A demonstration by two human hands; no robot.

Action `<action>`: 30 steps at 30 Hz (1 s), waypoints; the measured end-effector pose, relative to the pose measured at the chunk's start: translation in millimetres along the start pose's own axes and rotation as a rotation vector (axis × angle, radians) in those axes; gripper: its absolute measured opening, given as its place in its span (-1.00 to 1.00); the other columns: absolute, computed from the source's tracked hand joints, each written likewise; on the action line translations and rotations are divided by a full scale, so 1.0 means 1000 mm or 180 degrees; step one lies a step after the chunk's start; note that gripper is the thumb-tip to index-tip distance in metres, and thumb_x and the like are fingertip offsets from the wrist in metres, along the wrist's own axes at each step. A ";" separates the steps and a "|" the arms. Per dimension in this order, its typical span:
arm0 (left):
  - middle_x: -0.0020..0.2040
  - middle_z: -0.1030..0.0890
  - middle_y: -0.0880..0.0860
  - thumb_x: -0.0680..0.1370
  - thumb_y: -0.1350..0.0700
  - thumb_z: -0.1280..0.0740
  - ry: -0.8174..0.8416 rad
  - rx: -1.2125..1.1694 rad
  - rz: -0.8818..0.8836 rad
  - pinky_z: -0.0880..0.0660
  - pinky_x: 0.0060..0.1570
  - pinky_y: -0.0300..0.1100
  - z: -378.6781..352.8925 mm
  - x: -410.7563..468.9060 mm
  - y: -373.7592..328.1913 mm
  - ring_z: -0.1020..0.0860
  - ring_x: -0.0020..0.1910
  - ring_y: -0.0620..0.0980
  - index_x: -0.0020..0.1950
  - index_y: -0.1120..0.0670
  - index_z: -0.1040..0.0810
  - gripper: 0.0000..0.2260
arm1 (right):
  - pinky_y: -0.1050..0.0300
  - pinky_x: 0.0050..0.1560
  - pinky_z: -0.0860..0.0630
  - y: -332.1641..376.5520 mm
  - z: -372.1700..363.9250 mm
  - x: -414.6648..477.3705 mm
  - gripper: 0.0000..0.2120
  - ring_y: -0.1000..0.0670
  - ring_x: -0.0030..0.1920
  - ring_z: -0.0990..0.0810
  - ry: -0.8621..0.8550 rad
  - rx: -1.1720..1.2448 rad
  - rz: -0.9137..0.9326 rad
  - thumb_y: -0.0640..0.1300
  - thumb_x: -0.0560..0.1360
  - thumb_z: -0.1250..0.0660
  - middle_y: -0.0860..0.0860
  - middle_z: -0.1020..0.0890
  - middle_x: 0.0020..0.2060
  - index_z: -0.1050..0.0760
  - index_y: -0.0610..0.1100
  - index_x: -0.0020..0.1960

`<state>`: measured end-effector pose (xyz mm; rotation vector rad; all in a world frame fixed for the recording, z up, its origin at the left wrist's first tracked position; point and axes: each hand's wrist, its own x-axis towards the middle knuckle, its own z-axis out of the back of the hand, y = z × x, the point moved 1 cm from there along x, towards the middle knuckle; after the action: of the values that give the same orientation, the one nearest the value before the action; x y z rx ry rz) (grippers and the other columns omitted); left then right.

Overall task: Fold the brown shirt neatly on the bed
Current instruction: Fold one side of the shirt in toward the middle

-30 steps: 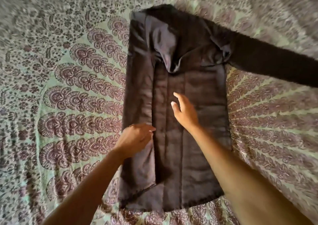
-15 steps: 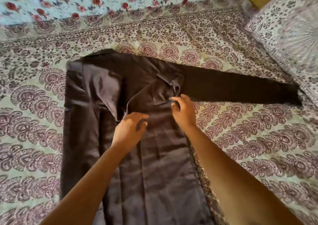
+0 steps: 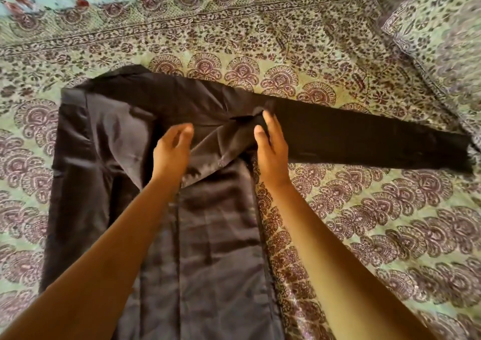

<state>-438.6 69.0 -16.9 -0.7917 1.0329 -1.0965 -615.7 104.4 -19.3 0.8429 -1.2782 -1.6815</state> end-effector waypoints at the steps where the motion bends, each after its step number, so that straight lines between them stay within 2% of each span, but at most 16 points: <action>1: -0.08 -0.54 -0.10 0.59 -0.02 -0.21 -0.0008 -0.0473 0.0158 -0.46 0.01 -0.19 -0.002 0.001 -0.008 -0.50 -0.04 -0.06 0.21 -0.01 -0.48 -0.77 | 0.27 0.42 -0.14 0.012 0.000 -0.004 -0.59 0.02 0.46 -0.19 0.0043 0.0247 0.0042 -0.13 0.59 -0.14 -0.11 -0.30 0.42 -0.29 -0.24 0.40; 3: 0.01 -0.46 -0.13 0.62 -0.06 -0.13 0.0064 -0.0898 0.0250 -0.43 0.04 -0.15 -0.004 0.002 -0.026 -0.47 -0.04 -0.06 0.36 -0.03 -0.31 -0.68 | 0.39 0.37 -0.16 0.034 -0.005 -0.019 -0.55 0.09 0.41 -0.25 0.0153 0.0372 0.0287 -0.07 0.55 -0.13 -0.11 -0.36 0.38 -0.33 -0.26 0.37; 5: 0.18 -0.42 -0.06 0.62 -0.14 -0.06 0.0231 -0.1050 0.0416 -0.42 0.10 -0.13 0.000 -0.005 -0.046 -0.48 -0.04 -0.08 0.43 -0.06 -0.21 -0.60 | 0.45 0.32 -0.16 0.053 -0.014 -0.040 -0.53 0.14 0.36 -0.28 0.0351 0.0244 0.0652 -0.02 0.54 -0.13 -0.07 -0.41 0.33 -0.37 -0.27 0.34; 6: 0.18 -0.46 -0.01 0.61 -0.18 -0.03 0.0321 -0.1272 0.0588 -0.44 0.10 -0.12 0.004 -0.008 -0.055 -0.50 -0.06 -0.08 0.39 -0.06 -0.29 -0.60 | 0.44 0.32 -0.17 0.061 -0.020 -0.051 -0.52 0.17 0.35 -0.30 0.0494 0.0232 0.0782 -0.01 0.53 -0.11 -0.02 -0.41 0.30 -0.38 -0.28 0.34; 8: -0.05 -0.63 0.03 0.60 -0.22 0.00 0.0619 -0.1804 0.0936 -0.53 -0.05 -0.15 0.018 -0.018 -0.067 -0.59 -0.18 -0.07 0.13 0.01 -0.56 -0.55 | 0.40 0.34 -0.20 0.076 -0.031 -0.070 -0.52 0.19 0.34 -0.31 0.0819 0.0299 0.0894 -0.01 0.53 -0.10 0.03 -0.40 0.29 -0.38 -0.28 0.33; 9: -0.08 -0.66 0.06 0.59 -0.24 0.01 0.0822 -0.2041 0.1038 -0.57 -0.09 -0.16 0.031 -0.022 -0.068 -0.63 -0.16 -0.03 0.09 0.04 -0.60 -0.50 | 0.36 0.35 -0.21 0.083 -0.036 -0.080 -0.51 0.18 0.35 -0.32 0.0970 0.0325 0.0928 0.00 0.52 -0.11 0.02 -0.40 0.29 -0.39 -0.27 0.33; 12: 0.20 -0.57 0.19 0.56 -0.26 -0.05 0.1014 -0.2473 0.1125 -0.55 0.08 -0.02 0.077 -0.037 -0.071 -0.57 0.16 0.13 0.32 0.12 -0.47 -0.44 | 0.20 0.38 -0.27 0.105 -0.051 -0.105 -0.50 0.11 0.35 -0.37 0.1274 0.0396 0.0992 0.05 0.50 -0.12 -0.05 -0.47 0.29 -0.43 -0.23 0.31; 14: 0.20 -0.56 0.19 0.52 -0.16 -0.19 0.1058 -0.2579 0.0913 -0.51 0.16 -0.02 0.113 -0.053 -0.068 -0.55 0.17 0.12 0.28 0.15 -0.49 -0.52 | 0.17 0.33 -0.34 0.120 -0.061 -0.121 -0.52 0.08 0.30 -0.43 0.1317 0.0418 0.1099 0.06 0.50 -0.12 -0.03 -0.51 0.22 -0.46 -0.23 0.26; 16: 0.12 -0.56 0.14 0.50 0.05 -0.31 0.0633 -0.2554 0.0485 -0.55 0.06 -0.08 0.152 -0.073 -0.060 -0.58 0.04 0.04 0.23 0.15 -0.43 -0.66 | 0.10 0.17 -0.44 0.130 -0.074 -0.136 -0.65 0.03 0.13 -0.53 0.1196 0.0358 0.1298 0.02 0.50 -0.16 -0.02 -0.57 0.06 -0.52 -0.21 0.09; 18: 0.01 -0.62 0.07 0.51 0.22 -0.30 -0.0034 -0.2227 0.0205 -0.58 -0.05 -0.12 0.187 -0.106 -0.040 -0.62 -0.09 -0.03 0.24 0.12 -0.43 -0.70 | 0.06 -0.02 -0.47 0.128 -0.088 -0.149 -0.83 0.00 -0.05 -0.52 0.1047 0.0123 0.1473 -0.05 0.46 -0.26 0.01 -0.52 -0.11 -0.45 -0.17 -0.11; 19: -0.02 -0.65 0.03 0.50 0.27 -0.30 -0.0284 -0.2135 0.0168 -0.60 -0.08 -0.15 0.203 -0.127 -0.030 -0.64 -0.12 -0.06 0.24 0.09 -0.45 -0.68 | 0.03 -0.06 -0.48 0.126 -0.096 -0.156 -0.85 -0.03 -0.07 -0.52 0.1079 -0.0103 0.1557 -0.10 0.41 -0.31 0.01 -0.50 -0.12 -0.39 -0.15 -0.15; 21: 0.02 -0.65 -0.07 0.49 0.34 -0.29 -0.0647 -0.2014 0.0155 -0.59 -0.03 -0.21 0.232 -0.174 -0.004 -0.63 -0.06 -0.12 0.29 -0.03 -0.41 -0.56 | 0.00 -0.07 -0.46 0.111 -0.112 -0.175 -0.76 -0.09 -0.01 -0.52 0.1277 -0.0800 0.1719 -0.20 0.29 -0.39 -0.04 -0.51 -0.06 -0.34 -0.15 -0.16; 23: 0.10 -0.62 -0.08 0.48 0.37 -0.30 -0.0900 -0.1860 0.0184 -0.55 0.06 -0.24 0.249 -0.220 0.027 -0.61 0.03 -0.15 0.34 -0.07 -0.37 -0.49 | 0.01 -0.07 -0.42 0.092 -0.123 -0.196 -0.69 -0.13 0.00 -0.52 0.1275 -0.1441 0.1688 -0.23 0.19 -0.41 -0.11 -0.53 -0.03 -0.38 -0.19 -0.13; 26: 0.10 -0.61 0.00 0.50 0.36 -0.30 -0.1315 -0.1647 0.0607 -0.56 0.01 -0.28 0.260 -0.280 0.080 -0.61 -0.04 -0.22 0.24 0.03 -0.48 -0.63 | 0.01 0.01 -0.41 0.064 -0.136 -0.231 -0.60 -0.17 -0.01 -0.51 0.0540 -0.1587 0.1056 -0.03 0.28 -0.32 -0.18 -0.54 -0.03 -0.45 -0.26 0.01; 28: 0.03 -0.62 0.00 0.52 0.34 -0.28 -0.1467 -0.1588 0.0860 -0.56 -0.12 -0.37 0.260 -0.315 0.107 -0.61 -0.10 -0.24 0.12 0.05 -0.53 -0.74 | 0.00 0.10 -0.37 0.049 -0.144 -0.251 -0.40 -0.25 0.06 -0.50 -0.0103 -0.1058 -0.0068 0.16 0.38 -0.22 -0.26 -0.52 0.05 -0.42 -0.34 0.14; 30: -0.08 -0.65 -0.05 0.50 0.33 -0.32 -0.1521 -0.1244 0.1085 -0.52 -0.20 -0.41 0.260 -0.347 0.139 -0.60 -0.11 -0.23 0.05 0.01 -0.55 -0.76 | -0.01 0.08 -0.38 0.042 -0.151 -0.263 -0.42 -0.20 0.10 -0.49 -0.0219 -0.0123 -0.1645 0.19 0.49 -0.19 -0.25 -0.48 0.16 -0.34 -0.30 0.21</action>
<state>-189.6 445.7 37.0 -1.0787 0.9327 -0.3850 -362.9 277.0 -10.8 1.1713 -1.1270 -2.1441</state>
